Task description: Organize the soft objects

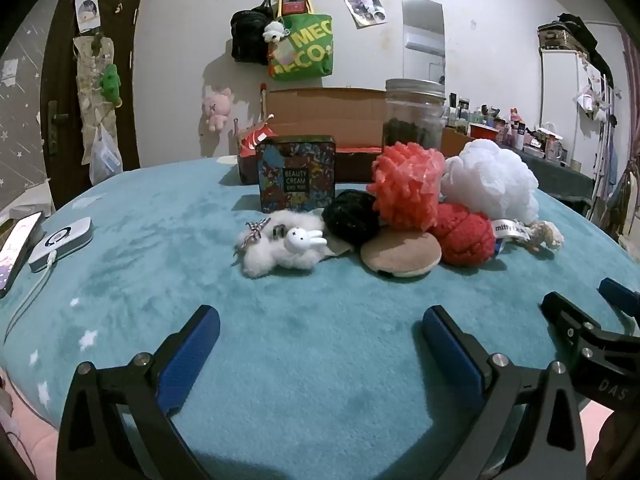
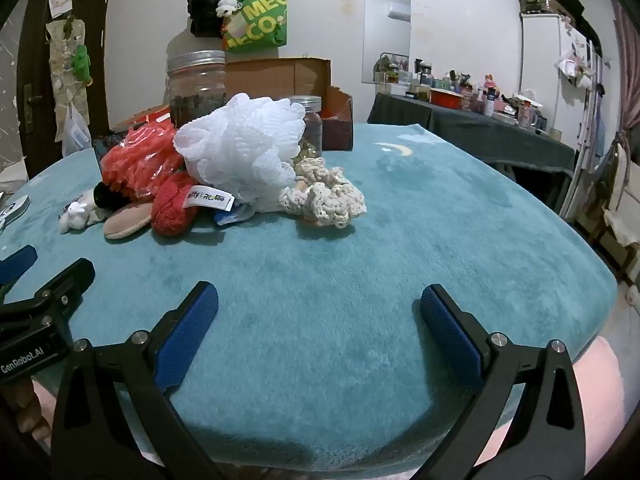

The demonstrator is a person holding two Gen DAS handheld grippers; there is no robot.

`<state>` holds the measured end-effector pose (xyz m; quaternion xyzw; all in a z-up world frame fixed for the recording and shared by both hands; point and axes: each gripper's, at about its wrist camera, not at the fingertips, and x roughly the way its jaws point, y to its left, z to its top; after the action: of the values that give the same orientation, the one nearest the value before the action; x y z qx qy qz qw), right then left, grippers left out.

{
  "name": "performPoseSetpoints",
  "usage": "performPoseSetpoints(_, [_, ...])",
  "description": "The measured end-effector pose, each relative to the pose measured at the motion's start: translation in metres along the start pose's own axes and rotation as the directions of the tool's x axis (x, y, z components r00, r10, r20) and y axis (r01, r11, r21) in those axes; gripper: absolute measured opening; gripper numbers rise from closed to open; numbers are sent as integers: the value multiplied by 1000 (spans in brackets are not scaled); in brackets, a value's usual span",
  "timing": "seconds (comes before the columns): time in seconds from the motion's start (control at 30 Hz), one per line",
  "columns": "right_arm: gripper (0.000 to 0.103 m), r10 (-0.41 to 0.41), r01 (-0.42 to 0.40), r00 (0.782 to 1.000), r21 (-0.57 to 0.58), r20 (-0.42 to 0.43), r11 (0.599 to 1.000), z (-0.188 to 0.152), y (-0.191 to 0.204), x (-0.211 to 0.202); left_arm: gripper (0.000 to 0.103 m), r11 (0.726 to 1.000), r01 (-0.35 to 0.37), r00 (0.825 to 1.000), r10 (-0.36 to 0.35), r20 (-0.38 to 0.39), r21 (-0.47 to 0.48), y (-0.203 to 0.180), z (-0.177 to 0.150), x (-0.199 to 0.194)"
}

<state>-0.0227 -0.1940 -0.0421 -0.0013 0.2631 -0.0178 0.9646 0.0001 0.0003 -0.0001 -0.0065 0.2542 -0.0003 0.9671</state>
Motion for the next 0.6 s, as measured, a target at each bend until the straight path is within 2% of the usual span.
performPoseSetpoints(0.6, [103, 0, 0, 1000, -1, 1, 1000, -1, 0, 0, 103, 1000, -2, 1000, 2, -2, 5, -1, 0, 0])
